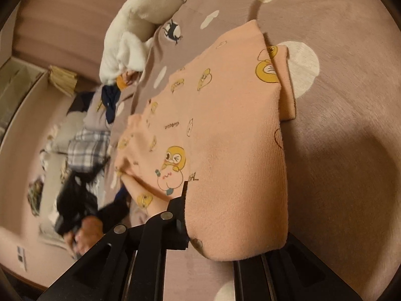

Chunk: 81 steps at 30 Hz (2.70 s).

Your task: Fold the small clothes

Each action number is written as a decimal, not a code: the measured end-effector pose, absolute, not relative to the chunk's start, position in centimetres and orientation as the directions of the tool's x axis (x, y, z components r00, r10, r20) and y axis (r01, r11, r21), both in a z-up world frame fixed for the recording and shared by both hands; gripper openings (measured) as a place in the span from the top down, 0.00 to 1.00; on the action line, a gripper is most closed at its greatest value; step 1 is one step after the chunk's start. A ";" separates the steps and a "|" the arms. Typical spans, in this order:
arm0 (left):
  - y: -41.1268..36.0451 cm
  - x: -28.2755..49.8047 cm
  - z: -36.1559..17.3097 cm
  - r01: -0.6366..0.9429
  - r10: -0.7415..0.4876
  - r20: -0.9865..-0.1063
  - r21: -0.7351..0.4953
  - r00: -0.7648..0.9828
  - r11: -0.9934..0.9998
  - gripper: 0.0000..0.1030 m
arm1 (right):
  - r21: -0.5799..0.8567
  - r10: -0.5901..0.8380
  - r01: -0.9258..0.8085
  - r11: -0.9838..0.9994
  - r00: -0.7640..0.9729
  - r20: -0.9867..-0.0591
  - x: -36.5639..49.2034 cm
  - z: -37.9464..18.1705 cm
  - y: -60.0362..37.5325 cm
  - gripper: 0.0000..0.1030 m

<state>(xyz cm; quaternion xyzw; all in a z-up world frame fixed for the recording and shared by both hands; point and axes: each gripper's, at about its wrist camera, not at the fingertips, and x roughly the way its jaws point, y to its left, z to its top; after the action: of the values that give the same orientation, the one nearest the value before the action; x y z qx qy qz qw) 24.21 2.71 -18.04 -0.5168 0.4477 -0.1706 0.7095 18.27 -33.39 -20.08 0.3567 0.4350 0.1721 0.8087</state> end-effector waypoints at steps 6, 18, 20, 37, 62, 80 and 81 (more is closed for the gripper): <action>3.6 22.1 -17.2 -0.197 -0.712 -0.469 -0.879 0.523 0.434 0.31 | 0.750 0.601 0.045 0.659 0.568 -0.562 18.2 -20.7 -34.1 0.93; 3.2 23.9 -17.4 -0.189 -0.676 -0.482 -0.866 0.557 0.462 0.19 | 0.732 0.587 0.012 0.682 0.588 -0.556 17.7 -20.9 -34.0 0.93; 2.4 25.9 -17.1 -0.150 -0.682 -0.485 -0.859 0.547 0.490 0.17 | 0.733 0.590 0.004 0.680 0.591 -0.550 17.6 -21.0 -33.9 0.93; 3.6 22.9 -14.6 -0.197 -0.571 -0.556 -0.799 0.604 0.569 0.75 | 0.828 0.666 -0.065 0.557 0.630 -0.399 15.3 -20.5 -34.8 0.93; 10.5 3.9 -16.4 -0.338 -0.484 -0.680 -0.712 0.551 0.616 0.68 | 0.639 0.523 0.008 0.769 0.568 -0.636 5.3 -18.5 -31.1 0.93; 14.8 0.0 -14.6 -0.418 -0.296 -0.713 -0.640 0.636 0.645 0.30 | 0.743 0.741 -0.140 0.654 0.319 -0.591 6.9 -18.3 -20.9 0.68; 14.8 0.0 -14.6 -0.407 -0.304 -0.709 -0.643 0.636 0.648 0.29 | 0.759 0.764 -0.152 0.634 0.282 -0.581 7.6 -18.8 -19.0 0.56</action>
<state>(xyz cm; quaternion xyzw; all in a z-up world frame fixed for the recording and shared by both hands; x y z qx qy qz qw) -0.02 14.76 -14.57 -0.4180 0.4252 0.0324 0.8021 7.57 -18.96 -18.76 0.2972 0.5141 0.3080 0.7433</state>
